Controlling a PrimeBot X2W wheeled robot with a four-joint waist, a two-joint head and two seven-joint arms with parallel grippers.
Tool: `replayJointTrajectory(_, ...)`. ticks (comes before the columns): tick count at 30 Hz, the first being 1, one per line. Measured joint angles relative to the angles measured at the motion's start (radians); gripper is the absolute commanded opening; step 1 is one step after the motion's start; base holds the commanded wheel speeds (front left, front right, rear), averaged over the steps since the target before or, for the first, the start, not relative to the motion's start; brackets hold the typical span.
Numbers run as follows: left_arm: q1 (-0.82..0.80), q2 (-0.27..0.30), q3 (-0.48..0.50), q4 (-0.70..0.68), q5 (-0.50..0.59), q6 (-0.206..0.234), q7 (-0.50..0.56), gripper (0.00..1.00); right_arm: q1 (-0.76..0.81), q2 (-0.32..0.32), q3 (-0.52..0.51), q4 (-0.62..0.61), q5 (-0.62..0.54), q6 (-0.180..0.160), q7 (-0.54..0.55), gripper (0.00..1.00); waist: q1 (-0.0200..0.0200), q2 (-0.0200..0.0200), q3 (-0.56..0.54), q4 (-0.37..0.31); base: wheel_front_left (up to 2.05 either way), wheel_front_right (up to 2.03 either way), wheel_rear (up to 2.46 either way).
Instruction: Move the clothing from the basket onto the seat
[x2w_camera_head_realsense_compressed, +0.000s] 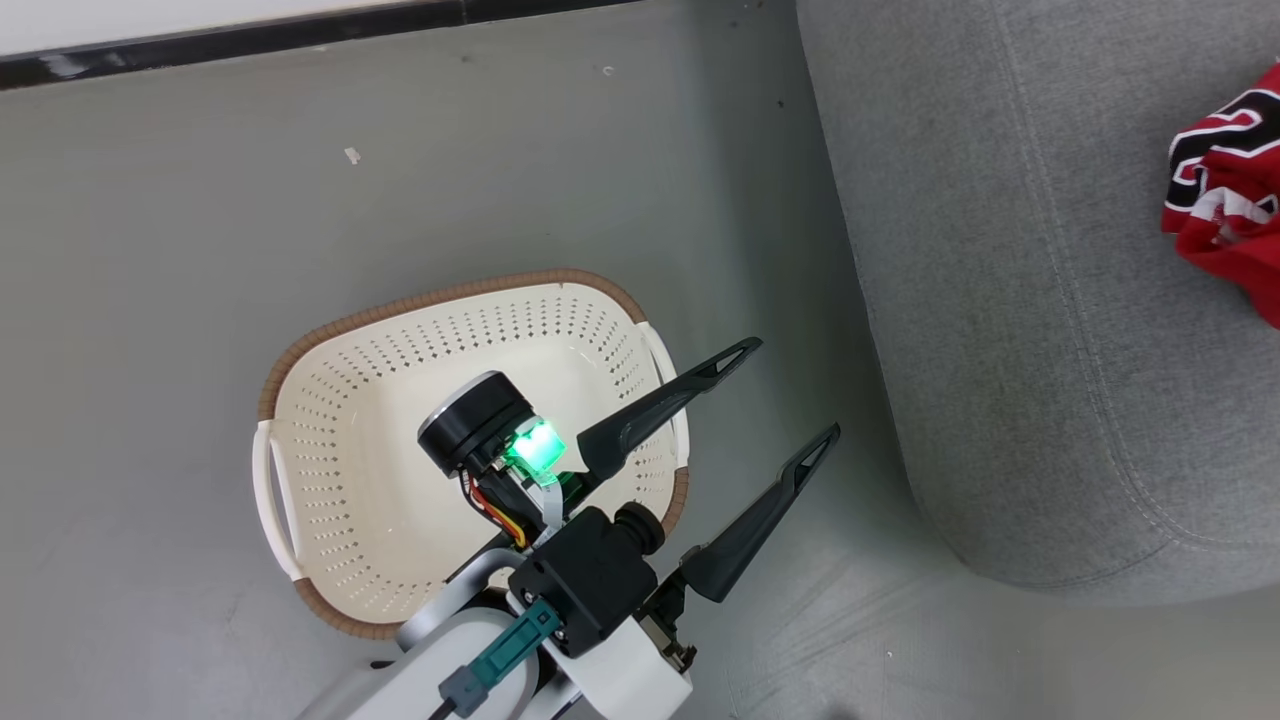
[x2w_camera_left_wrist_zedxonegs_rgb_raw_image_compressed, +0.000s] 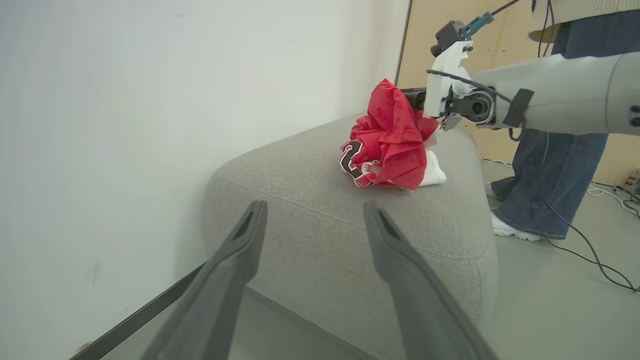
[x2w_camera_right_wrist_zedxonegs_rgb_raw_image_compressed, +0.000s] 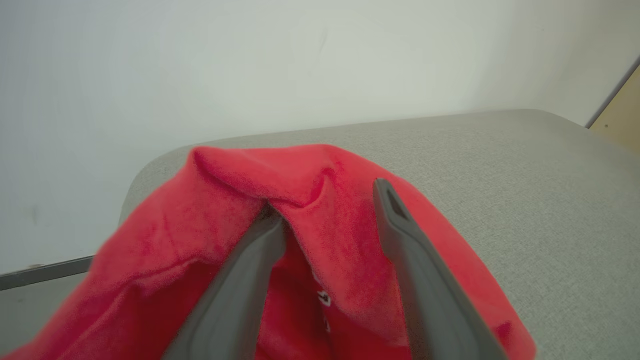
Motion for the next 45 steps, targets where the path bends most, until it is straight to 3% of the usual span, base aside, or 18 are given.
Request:
replayJointTrajectory(14,0.0,0.005,-0.002,0.044,-0.015,-0.012,-0.013,1.0,0.105,-0.005,0.034,-0.065,0.058,0.0,-0.005,1.0,0.0,0.0,-0.033,-0.058,0.0,0.0,0.0)
replayJointTrajectory(27,0.008,0.021,0.05,0.098,-0.051,-0.005,-0.034,1.0,0.231,0.01,0.05,-0.222,0.072,0.0,-0.008,1.0,0.0,0.0,-0.098,-0.106,0.0,0.0,0.0)
replayJointTrajectory(36,0.06,0.031,0.131,0.135,-0.059,0.067,-0.071,1.0,0.301,0.09,0.17,-0.3,0.087,0.0,-0.008,1.0,0.0,0.0,-0.155,-0.113,0.0,0.0,0.0)
replayJointTrajectory(45,0.12,0.039,0.242,0.154,-0.06,0.17,-0.105,1.0,0.315,0.151,0.287,-0.356,0.087,0.0,-0.008,1.0,0.0,0.0,-0.2,-0.078,0.0,0.0,0.0)
